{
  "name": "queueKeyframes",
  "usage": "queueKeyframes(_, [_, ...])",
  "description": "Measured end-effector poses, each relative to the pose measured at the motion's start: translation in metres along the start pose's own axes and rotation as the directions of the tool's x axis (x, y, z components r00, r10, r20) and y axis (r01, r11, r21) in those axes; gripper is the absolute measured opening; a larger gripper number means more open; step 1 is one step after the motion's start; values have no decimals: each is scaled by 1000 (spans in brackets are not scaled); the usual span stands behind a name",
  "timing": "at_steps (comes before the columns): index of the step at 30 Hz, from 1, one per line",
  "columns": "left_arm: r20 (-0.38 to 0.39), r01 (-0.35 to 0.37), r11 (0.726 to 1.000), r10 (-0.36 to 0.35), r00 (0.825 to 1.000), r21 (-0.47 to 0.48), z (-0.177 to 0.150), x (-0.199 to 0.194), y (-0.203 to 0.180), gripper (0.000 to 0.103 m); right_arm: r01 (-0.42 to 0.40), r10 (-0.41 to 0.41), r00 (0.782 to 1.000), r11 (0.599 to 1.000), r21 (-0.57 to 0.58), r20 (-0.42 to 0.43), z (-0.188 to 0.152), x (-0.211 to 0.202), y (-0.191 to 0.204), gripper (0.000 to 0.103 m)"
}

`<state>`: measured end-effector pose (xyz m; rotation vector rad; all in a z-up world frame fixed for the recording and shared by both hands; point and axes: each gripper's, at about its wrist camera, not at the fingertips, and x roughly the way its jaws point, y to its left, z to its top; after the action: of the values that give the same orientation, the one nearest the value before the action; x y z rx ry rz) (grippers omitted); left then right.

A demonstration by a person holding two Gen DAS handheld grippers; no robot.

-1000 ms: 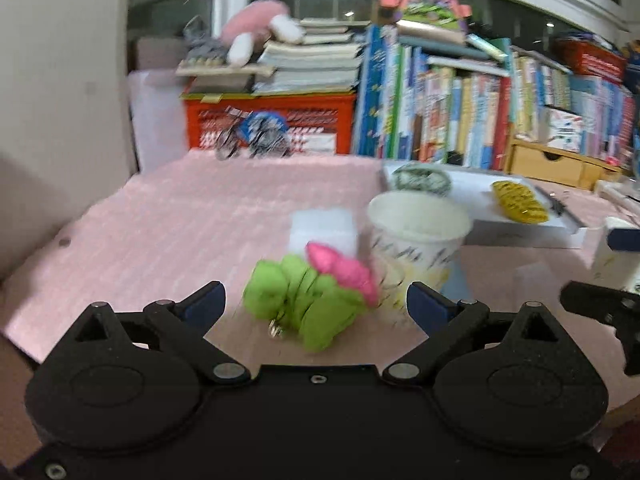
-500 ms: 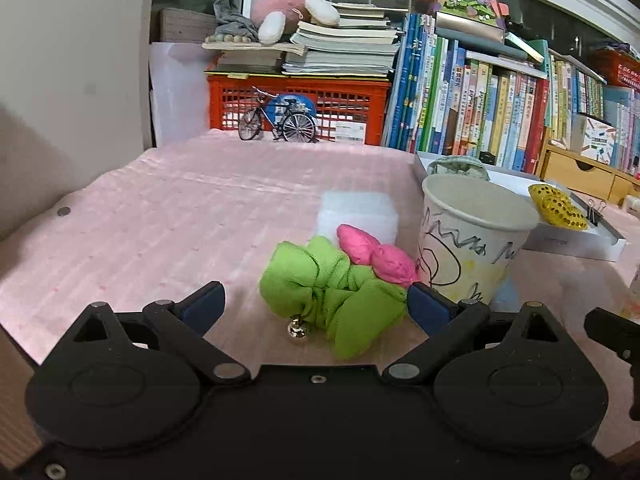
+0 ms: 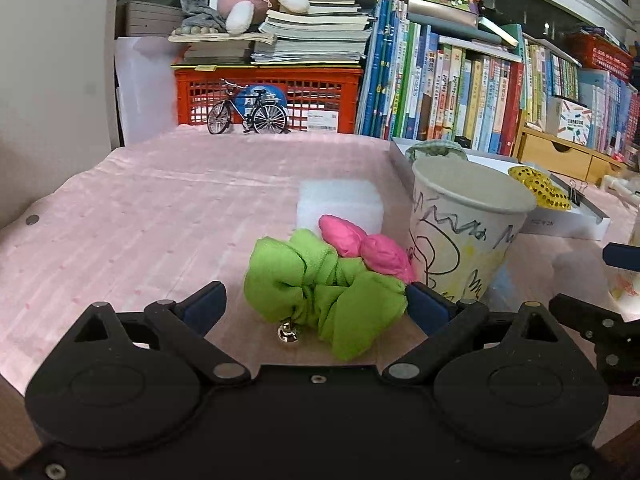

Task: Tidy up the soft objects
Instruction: 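Grasp the scrunchie with the left tool while the right tool grasps the pink sock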

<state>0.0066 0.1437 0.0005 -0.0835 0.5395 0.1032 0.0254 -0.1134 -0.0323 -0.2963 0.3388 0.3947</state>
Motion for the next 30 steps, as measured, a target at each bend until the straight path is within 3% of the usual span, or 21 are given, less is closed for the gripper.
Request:
queueKeyframes(7, [-6,20,1000,-20,1000,6,-1,5,-1,87,3,-3,1000,1000,5,-30,-3,11,0,90])
queueKeyframes(12, [-28,66,998,-66,997,-23,-3,6,1,71,2,-2,999,1000,18,-48,-4,15,-3,85])
queueKeyframes(15, [-28,69,998,-69,997,-12,-3,3,-1,61,4,-3,998,1000,23,-58,-6,16,-4,80])
queueKeyframes(22, [-12,50,998,-50,999,43,-2,-9,-7,46,38,-37,998,999,19,-53,-5,15,-7,52])
queueKeyframes(30, [5,22,999,-22,1000,37,6,-21,-3,35,42,-41,998,998,40,-43,-4,12,-11,45])
